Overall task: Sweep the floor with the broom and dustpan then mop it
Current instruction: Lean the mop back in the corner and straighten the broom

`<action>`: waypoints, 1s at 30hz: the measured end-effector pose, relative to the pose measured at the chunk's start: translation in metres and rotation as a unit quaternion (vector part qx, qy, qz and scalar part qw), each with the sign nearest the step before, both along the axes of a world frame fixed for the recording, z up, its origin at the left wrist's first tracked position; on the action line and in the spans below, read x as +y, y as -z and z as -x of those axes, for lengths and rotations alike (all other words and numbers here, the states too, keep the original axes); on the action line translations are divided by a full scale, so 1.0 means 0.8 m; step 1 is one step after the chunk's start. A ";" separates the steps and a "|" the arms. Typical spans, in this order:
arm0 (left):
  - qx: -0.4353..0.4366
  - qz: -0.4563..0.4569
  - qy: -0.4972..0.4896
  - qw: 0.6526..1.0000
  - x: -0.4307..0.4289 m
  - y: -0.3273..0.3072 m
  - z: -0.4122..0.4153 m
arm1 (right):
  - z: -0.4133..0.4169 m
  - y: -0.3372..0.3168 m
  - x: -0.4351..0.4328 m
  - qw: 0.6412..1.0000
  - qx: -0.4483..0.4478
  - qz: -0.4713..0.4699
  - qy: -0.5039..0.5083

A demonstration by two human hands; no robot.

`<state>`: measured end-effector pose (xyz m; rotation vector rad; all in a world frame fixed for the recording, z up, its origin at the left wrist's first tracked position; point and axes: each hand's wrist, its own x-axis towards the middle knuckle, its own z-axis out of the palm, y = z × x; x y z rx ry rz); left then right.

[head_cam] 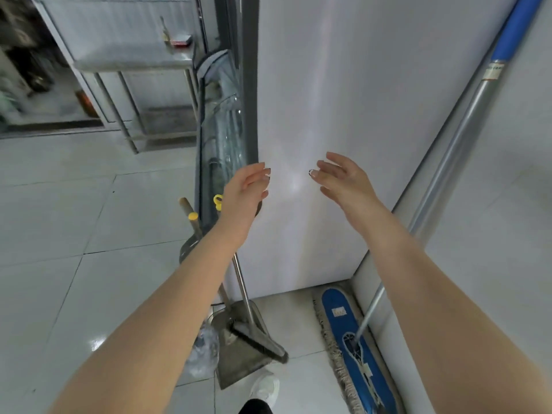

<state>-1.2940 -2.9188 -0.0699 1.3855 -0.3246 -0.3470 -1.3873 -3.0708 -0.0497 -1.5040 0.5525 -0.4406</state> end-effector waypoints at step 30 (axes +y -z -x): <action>0.091 -0.099 -0.053 0.989 0.201 0.180 -0.101 | -0.152 0.196 0.205 0.989 0.139 -0.052 0.002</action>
